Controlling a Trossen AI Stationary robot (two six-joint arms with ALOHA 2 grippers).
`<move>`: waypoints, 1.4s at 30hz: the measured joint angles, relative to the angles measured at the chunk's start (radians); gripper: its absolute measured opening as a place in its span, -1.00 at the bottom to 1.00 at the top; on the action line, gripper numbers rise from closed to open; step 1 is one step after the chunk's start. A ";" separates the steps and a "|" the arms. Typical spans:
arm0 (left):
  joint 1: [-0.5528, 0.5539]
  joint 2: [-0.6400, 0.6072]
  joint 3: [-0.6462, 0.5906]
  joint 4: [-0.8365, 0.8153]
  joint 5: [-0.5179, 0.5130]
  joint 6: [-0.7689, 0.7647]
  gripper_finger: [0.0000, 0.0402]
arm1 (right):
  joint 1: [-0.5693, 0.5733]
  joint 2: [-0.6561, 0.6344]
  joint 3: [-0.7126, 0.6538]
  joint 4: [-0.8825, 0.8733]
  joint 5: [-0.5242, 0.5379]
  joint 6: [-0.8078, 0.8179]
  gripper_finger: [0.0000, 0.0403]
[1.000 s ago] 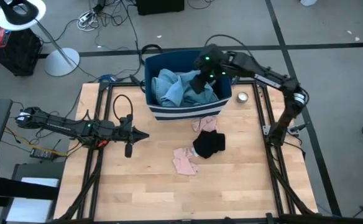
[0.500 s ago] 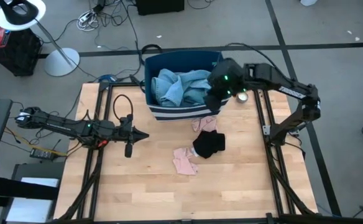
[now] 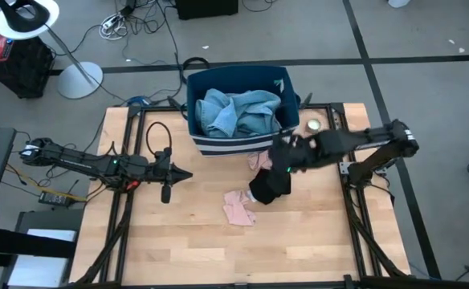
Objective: Sort clothes
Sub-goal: Put the black underwear into the blue organizer bin
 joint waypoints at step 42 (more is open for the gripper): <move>0.000 0.000 0.000 0.000 0.000 0.037 -0.97 | 0.047 -0.001 -0.759 0.971 -0.098 0.017 -0.98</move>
